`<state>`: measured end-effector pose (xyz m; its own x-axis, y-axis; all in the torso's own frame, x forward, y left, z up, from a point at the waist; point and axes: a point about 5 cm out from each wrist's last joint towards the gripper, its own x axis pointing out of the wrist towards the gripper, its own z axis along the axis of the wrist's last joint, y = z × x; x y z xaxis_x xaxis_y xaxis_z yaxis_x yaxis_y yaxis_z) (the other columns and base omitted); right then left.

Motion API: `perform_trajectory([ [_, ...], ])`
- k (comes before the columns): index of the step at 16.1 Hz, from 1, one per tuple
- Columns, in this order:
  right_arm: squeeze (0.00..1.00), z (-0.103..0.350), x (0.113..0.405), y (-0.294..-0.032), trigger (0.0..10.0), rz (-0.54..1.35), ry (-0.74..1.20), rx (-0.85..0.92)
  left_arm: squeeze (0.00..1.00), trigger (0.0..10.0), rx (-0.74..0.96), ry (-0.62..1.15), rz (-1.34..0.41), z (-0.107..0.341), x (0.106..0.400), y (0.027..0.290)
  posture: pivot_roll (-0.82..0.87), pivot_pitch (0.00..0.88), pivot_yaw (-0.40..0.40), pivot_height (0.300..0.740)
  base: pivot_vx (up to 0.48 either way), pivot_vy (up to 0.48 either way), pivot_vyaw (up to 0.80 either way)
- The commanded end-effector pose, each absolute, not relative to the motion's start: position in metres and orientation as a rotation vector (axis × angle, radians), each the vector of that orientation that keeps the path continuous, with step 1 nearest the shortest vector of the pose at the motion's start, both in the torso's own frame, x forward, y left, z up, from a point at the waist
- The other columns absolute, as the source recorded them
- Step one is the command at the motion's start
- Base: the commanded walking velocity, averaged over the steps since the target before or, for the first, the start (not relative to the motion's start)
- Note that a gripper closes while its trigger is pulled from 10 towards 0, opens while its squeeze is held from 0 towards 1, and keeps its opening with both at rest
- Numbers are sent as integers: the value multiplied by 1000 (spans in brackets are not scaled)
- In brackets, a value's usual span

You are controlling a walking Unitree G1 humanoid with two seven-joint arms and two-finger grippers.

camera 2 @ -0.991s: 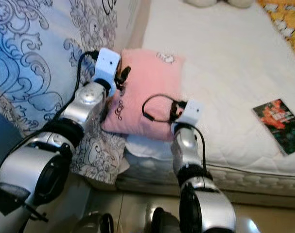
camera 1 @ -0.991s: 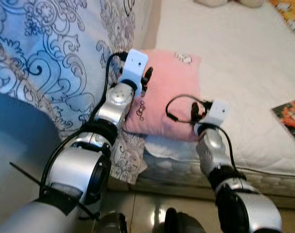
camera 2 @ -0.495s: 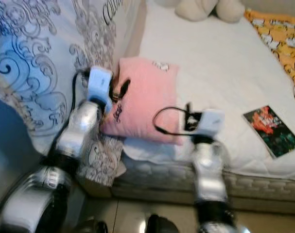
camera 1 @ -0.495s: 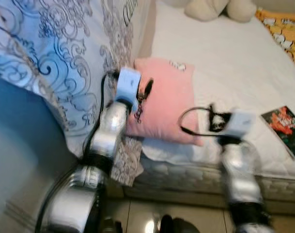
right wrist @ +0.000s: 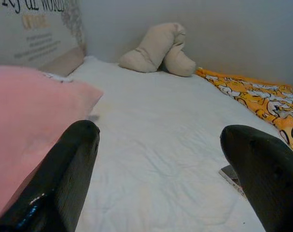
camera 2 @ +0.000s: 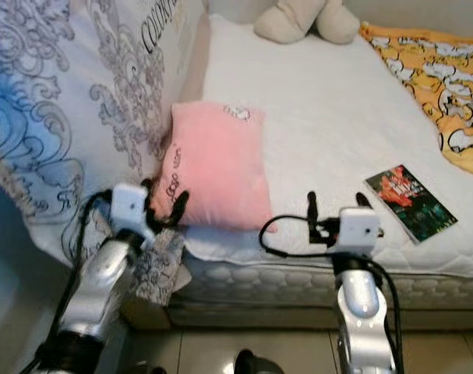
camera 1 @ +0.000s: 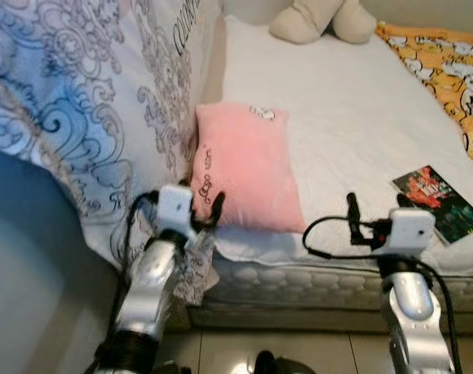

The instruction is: Clean up the room

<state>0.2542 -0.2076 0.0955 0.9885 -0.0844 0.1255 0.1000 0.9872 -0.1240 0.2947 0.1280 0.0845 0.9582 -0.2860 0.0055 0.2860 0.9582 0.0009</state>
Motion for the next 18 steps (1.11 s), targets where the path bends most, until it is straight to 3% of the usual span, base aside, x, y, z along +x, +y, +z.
perform_trajectory([
  [1,1000,88,255,-209,10000,-78,-75,-91,98,10000,6,26,-212,78,293,142,-46,0,-31,740,0,0,0],
  [2,933,83,258,-205,10000,-55,-51,-88,0,10000,25,49,-179,73,292,148,-50,0,-30,740,0,0,0],
  [3,933,83,259,-204,10000,-55,-47,-96,0,10000,29,52,-179,73,292,148,-50,0,-30,740,0,0,0],
  [4,0,82,263,-200,10000,-33,-48,-60,0,10000,34,61,-194,72,296,146,-47,0,-33,740,0,0,0],
  [9,0,84,277,-187,10000,35,-50,-18,0,10000,-15,56,-166,77,304,141,-57,0,-34,740,0,-422,0],
  [18,0,88,285,-196,10000,-2,-65,-14,0,10000,-10,19,-185,89,315,132,-90,0,2,740,246,-409,0],
])
